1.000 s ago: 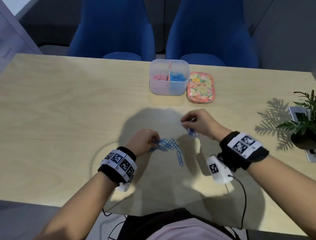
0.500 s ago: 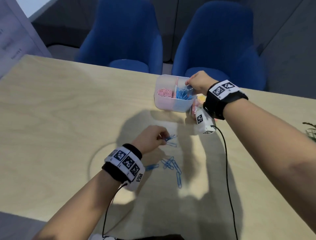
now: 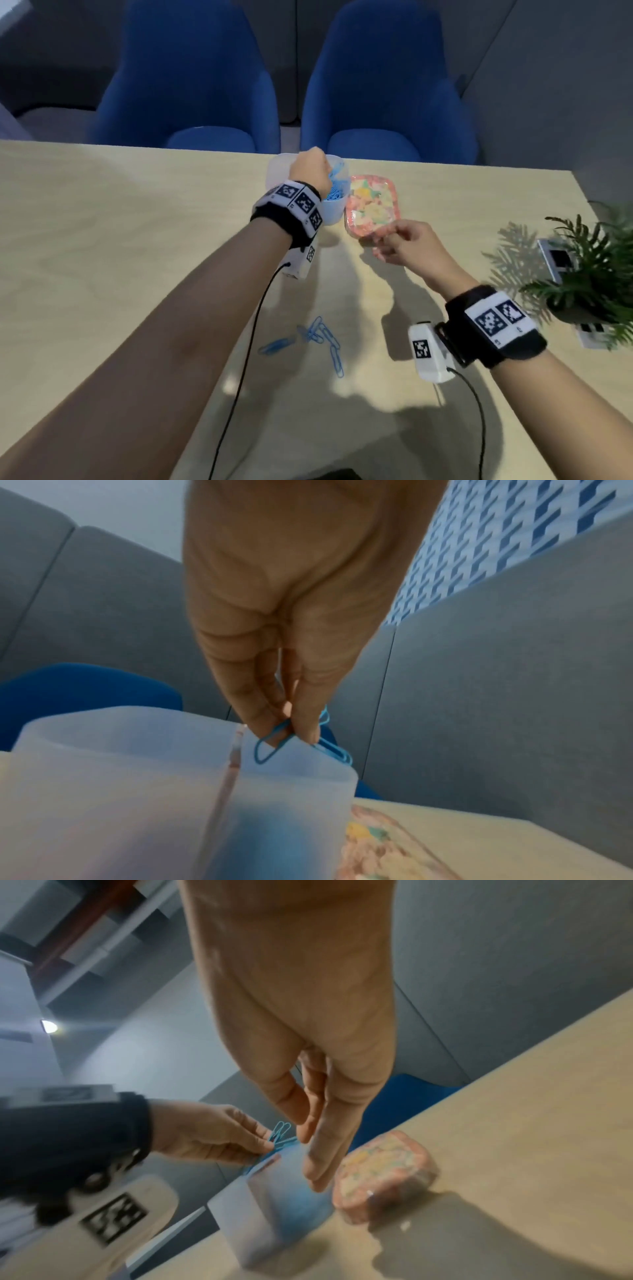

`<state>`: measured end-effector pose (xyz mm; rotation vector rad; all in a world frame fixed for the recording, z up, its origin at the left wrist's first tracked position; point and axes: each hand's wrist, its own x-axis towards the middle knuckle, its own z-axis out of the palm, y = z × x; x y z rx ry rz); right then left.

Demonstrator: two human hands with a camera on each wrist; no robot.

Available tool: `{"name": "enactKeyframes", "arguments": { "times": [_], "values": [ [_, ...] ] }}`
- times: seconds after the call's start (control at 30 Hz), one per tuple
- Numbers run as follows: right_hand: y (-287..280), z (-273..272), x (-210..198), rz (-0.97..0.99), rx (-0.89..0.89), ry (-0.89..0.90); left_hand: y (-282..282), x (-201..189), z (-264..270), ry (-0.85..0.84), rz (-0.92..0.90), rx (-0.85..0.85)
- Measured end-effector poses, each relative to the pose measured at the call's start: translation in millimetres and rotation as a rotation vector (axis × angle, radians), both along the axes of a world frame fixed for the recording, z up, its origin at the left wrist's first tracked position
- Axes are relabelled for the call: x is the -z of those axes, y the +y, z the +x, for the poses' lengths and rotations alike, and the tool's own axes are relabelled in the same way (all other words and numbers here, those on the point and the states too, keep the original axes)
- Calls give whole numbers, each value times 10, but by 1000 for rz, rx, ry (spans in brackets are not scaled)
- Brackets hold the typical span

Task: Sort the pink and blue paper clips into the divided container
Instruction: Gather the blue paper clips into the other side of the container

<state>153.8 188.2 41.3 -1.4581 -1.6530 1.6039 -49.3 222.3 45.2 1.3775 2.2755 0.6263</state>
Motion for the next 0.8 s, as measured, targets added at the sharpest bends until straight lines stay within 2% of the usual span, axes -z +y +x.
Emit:
{"name": "enactKeyframes", "arguments": {
  "times": [0.1,0.2,0.3,0.43,0.53,0.63,0.8],
  "values": [
    [-225,208,198,-28,-43,-58,42,8,60,62,-96,72],
    [-420,354,409,3,-140,-178,-166,-51,124,26,-5,146],
    [-577,455,587,146,-301,-380,-691,30,141,49,63,264],
    [-917,415,664,231,-462,-565,-1595,348,76,1,-204,401],
    [-1158,294,701,271,-510,-607,-2102,547,43,2,-316,379],
    [-1289,168,715,310,-544,-638,-2382,699,87,49,-300,381],
    [-1310,161,765,267,-543,-572,-2498,815,183,57,-233,315]
  ]
}}
